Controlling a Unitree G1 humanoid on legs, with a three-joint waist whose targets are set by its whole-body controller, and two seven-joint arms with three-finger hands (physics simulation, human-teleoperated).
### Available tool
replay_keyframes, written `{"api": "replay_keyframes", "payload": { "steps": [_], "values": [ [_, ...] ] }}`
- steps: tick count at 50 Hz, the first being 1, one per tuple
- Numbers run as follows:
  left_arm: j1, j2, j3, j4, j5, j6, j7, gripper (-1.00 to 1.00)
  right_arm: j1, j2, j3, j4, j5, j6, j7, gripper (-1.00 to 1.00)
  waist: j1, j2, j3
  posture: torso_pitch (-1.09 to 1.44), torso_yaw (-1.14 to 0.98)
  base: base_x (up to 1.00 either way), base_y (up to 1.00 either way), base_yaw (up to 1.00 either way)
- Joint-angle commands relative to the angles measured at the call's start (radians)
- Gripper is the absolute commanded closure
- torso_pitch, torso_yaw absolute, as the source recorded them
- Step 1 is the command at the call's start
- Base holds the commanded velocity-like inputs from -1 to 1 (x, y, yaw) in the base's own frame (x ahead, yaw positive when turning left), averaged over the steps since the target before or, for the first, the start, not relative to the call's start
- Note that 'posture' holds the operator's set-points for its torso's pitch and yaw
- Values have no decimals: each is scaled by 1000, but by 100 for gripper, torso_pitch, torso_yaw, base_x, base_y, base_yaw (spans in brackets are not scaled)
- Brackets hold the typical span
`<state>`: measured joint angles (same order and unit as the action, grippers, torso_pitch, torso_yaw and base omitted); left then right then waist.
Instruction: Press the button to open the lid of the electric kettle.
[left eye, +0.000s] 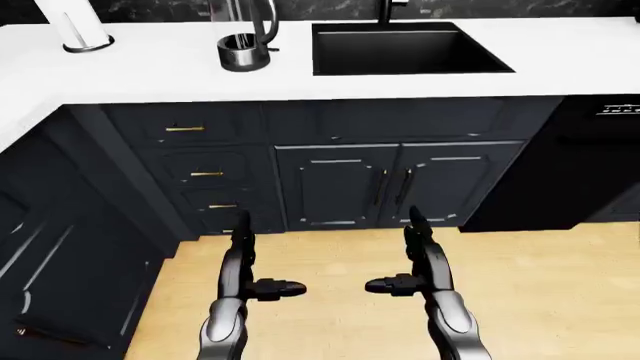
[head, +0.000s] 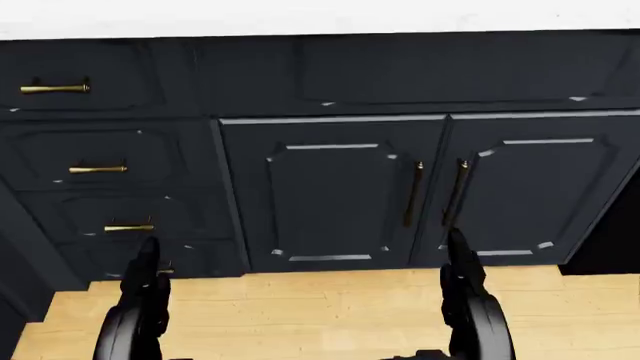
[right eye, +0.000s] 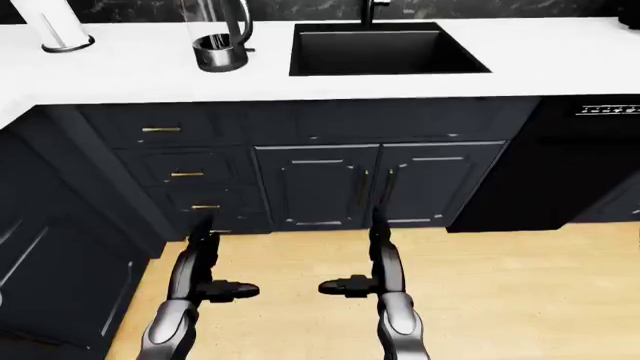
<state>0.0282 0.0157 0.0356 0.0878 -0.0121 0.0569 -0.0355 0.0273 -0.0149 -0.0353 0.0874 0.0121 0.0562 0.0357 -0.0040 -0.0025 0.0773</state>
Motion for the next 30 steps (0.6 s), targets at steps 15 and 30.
{"api": "replay_keyframes", "payload": {
  "steps": [15, 30],
  "values": [
    [-48, 22, 9, -313, 4, 196, -35, -100, -73, -31, -34, -237, 26, 91, 30, -100, 8, -5, -83, 0, 0, 0, 0, 0],
    [-228, 147, 234, -588, -87, 508, -21, -100, -257, -137, -175, -456, 132, 383, 66, -100, 8, -1, -91, 0, 0, 0, 0, 0]
  ]
}}
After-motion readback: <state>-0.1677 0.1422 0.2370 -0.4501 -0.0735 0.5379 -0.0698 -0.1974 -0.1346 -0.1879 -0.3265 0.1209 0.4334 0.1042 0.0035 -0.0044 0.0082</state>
